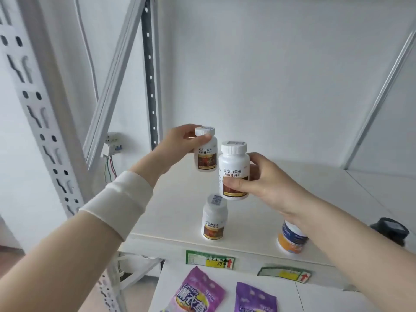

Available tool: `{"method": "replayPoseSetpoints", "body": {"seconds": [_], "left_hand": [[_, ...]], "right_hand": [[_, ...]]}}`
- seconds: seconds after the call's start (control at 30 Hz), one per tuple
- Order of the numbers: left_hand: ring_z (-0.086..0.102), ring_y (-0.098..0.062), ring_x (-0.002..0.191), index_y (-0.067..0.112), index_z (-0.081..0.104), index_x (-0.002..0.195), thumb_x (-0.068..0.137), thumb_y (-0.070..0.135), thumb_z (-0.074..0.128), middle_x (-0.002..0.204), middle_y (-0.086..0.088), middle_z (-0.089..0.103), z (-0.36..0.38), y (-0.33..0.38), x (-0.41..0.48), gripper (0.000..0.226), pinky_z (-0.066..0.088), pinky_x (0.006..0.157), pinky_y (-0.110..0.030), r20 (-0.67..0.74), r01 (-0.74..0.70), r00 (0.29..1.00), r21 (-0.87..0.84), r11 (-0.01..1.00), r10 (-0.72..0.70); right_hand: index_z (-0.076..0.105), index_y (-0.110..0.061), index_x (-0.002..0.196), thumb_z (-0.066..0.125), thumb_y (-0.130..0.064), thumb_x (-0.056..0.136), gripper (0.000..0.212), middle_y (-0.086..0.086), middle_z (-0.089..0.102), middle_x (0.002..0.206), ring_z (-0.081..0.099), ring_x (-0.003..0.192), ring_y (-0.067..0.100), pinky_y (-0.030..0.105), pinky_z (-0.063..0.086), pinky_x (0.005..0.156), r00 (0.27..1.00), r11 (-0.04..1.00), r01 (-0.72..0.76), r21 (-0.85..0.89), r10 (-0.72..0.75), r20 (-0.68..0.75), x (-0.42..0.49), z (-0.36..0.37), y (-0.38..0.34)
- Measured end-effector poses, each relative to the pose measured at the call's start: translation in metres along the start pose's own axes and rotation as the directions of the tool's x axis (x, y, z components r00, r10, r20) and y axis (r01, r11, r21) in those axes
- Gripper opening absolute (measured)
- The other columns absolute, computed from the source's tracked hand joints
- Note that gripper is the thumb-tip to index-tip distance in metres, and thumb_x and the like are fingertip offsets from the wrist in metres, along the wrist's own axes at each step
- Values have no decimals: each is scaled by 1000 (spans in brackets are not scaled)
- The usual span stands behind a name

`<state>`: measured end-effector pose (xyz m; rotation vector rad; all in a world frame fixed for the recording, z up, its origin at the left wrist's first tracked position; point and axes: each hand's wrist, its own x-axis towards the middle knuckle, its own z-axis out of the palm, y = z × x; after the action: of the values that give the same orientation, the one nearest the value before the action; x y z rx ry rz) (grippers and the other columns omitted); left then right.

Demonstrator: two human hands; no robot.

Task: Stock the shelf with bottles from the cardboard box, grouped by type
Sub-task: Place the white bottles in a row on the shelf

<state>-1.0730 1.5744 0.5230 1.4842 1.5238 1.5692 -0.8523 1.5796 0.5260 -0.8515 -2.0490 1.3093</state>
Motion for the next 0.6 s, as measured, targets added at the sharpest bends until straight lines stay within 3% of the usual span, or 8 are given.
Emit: {"method": "replayPoseSetpoints", "body": {"seconds": [0.13,0.23,0.33,0.43,0.6], "left_hand": [[66,-6,82,19,63,102,83,20,69,93,3,68,4,-35,67,20,56,72,-15,72,45,996,23,999,-47],[66,1,74,20,63,100,82,19,70,88,7,66,10,-63,106,19,54,66,-11,123,76,989,16,997,-77],[66,-8,84,23,64,101,80,20,72,91,8,66,16,-90,135,22,55,81,-22,149,117,982,10,993,-118],[64,-10,84,25,64,101,79,20,73,91,7,65,21,-112,155,24,53,82,-23,172,138,975,29,990,-141],[66,-16,96,26,65,104,79,22,73,107,-1,68,26,-135,171,27,51,88,-27,210,153,963,81,985,-167]], "right_hand": [[50,-23,111,80,-22,67,54,-1,64,110,62,100,12,26,49,85,997,994,-71,-88,68,-32,60,1,14],[50,-23,115,82,-21,66,58,-6,62,102,61,89,7,21,48,75,991,980,-136,-148,131,-41,94,4,30],[53,-24,110,84,-22,63,57,-6,64,96,63,88,10,25,50,79,980,953,-201,-226,197,-39,120,6,50],[54,-22,112,84,-23,61,59,-3,65,104,63,96,16,33,51,88,969,935,-246,-254,238,-62,140,10,67],[53,-22,120,83,-20,63,64,-3,62,113,61,101,18,31,49,89,962,935,-269,-233,251,-107,169,11,84]]}}
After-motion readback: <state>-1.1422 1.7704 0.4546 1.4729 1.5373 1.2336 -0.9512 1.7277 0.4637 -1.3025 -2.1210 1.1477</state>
